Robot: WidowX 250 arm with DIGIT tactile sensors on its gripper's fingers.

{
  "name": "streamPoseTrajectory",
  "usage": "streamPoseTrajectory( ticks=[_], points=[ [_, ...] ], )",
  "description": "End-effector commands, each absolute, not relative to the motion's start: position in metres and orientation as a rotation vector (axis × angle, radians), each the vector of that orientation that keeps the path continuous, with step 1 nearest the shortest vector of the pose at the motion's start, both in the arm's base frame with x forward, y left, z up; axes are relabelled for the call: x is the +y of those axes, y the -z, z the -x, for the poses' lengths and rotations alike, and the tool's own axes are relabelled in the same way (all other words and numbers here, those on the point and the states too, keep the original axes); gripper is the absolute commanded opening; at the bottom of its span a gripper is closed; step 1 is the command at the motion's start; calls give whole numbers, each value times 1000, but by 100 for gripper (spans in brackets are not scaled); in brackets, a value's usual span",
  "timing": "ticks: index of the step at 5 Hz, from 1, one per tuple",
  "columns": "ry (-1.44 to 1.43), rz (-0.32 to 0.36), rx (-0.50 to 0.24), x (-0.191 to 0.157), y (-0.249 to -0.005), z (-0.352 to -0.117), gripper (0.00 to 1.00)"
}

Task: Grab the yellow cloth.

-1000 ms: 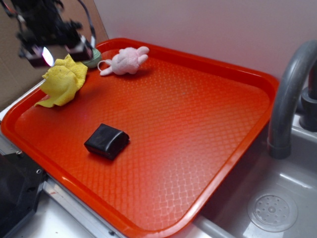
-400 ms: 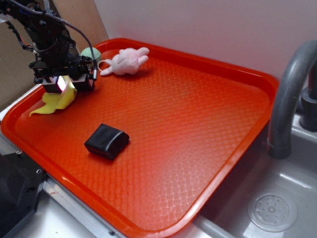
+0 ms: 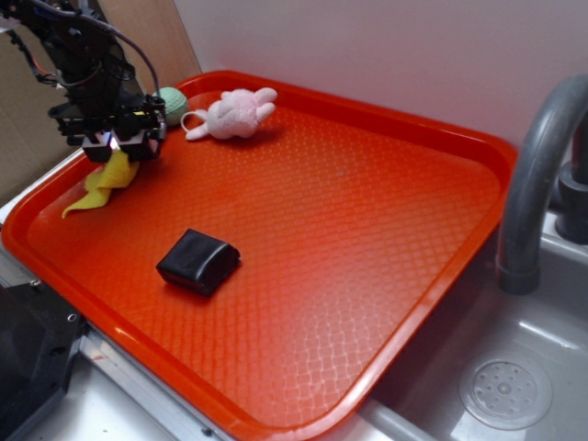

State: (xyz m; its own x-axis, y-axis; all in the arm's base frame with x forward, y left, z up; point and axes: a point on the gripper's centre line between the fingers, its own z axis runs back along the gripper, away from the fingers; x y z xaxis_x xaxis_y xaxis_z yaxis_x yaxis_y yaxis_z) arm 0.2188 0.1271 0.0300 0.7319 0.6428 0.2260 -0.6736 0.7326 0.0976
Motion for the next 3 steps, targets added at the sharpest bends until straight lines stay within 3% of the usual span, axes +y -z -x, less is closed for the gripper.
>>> streamPoseTrajectory(
  ticks=[1, 3],
  points=[
    [-724, -165, -272, 140, -93, -205, 0],
    [-256, -93, -436, 41, -192, -217, 0]
  ],
)
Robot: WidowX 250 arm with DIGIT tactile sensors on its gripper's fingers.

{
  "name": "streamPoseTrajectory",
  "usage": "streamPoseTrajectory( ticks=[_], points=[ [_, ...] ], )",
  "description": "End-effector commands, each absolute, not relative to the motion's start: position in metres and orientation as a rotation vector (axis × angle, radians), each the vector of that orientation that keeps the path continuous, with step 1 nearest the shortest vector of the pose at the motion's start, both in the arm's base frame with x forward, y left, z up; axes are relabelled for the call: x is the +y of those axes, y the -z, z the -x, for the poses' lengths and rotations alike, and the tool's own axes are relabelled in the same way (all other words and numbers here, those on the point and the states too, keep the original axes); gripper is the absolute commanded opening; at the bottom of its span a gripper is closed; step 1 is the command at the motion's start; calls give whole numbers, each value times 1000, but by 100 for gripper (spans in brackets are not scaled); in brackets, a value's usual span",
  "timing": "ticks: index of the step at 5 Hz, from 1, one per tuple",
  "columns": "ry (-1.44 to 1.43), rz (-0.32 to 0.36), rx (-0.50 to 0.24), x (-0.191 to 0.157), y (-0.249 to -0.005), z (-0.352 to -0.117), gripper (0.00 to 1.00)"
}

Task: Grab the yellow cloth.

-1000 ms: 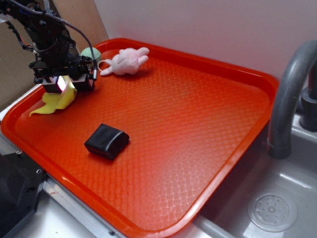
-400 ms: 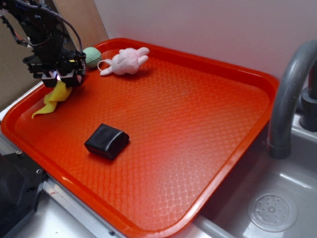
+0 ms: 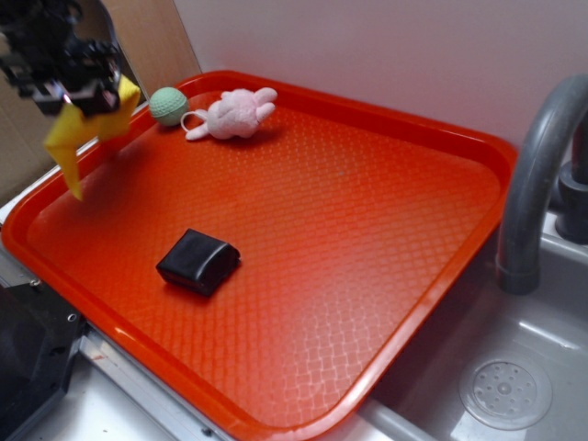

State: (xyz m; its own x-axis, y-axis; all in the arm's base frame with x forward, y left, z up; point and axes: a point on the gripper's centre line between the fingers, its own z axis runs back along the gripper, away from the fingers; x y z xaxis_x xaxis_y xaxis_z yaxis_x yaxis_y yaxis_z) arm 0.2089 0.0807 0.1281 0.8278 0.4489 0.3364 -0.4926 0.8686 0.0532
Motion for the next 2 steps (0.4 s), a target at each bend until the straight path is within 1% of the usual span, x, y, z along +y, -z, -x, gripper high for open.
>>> streamPoseTrajectory(
  ticks=[1, 2],
  points=[
    [-117, -57, -416, -10, -242, -215, 0],
    [-116, -36, -397, -21, -264, -208, 0]
  ],
)
